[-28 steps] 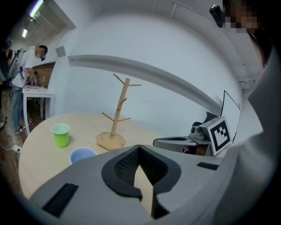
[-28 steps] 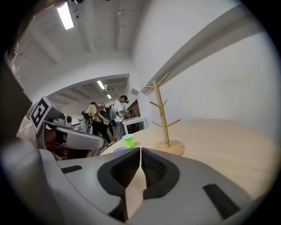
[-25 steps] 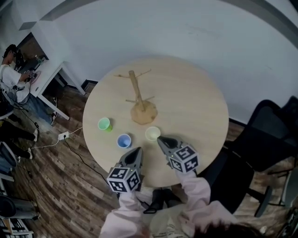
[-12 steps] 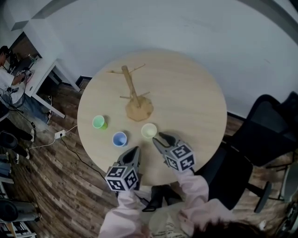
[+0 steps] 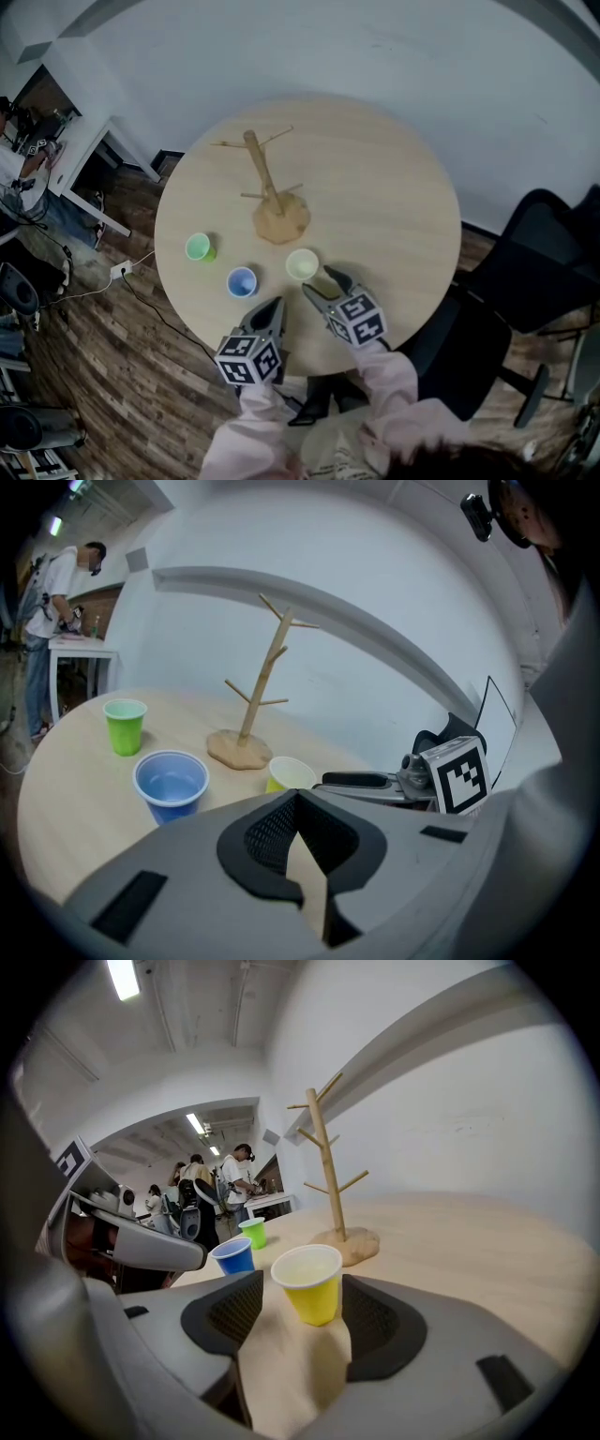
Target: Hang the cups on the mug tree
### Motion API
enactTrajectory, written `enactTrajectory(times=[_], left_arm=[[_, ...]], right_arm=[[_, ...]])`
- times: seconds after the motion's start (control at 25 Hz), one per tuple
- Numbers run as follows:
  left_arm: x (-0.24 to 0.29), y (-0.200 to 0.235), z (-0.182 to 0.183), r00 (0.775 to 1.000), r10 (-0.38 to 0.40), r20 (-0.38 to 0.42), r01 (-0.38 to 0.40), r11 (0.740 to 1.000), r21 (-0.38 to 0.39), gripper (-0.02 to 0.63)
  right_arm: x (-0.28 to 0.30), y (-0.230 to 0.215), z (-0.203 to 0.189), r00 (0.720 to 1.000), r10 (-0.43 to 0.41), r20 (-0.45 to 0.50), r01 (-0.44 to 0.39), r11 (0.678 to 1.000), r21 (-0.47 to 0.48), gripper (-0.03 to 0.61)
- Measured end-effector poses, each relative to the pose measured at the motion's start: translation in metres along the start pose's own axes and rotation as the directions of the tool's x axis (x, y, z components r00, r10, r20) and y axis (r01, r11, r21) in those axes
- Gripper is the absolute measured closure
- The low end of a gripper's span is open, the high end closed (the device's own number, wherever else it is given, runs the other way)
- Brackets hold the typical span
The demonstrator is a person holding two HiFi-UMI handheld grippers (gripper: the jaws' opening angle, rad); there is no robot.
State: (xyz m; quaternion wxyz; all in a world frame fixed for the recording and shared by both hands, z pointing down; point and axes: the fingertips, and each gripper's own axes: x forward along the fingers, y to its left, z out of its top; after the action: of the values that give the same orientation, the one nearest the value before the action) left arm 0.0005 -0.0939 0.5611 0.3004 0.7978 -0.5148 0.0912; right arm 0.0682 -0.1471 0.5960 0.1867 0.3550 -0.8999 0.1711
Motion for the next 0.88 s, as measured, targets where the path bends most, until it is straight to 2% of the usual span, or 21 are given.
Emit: enactTrajectory(times=[0.32,0.6,0.68,0.88], left_arm=[[0.008,0.009,-0.005,1.0,0.001,-0.021,-0.002,1.0,-0.029,0.609],[0.018,0.015,-0.007,0.999,-0.003,-0.04,0.002,0.999,-0.04,0.609],[0.02,0.017,-0.008,0.999,-0.004,-0.045,0.002,0.999,-0.044,0.609],[0.025,0.021,-0.009,0.999,-0.003,-0.054,0.001,0.999,-0.051,0.609]], right_arm=[[0.02,-0.005,-0.007,1.0,-0.017,-0.021,0.016,0.999,-0.041,0.239],[0.032,-0.003,-0.005,0.999,0.001,-0.043,-0.002,0.999,-0.036,0.219],[0.034,0.0,-0.003,0.999,0.011,-0.053,-0.012,1.0,-0.028,0.196],[0.043,0.004,-0.002,0.998,0.024,-0.059,-0.027,0.998,-0.048,0.197]])
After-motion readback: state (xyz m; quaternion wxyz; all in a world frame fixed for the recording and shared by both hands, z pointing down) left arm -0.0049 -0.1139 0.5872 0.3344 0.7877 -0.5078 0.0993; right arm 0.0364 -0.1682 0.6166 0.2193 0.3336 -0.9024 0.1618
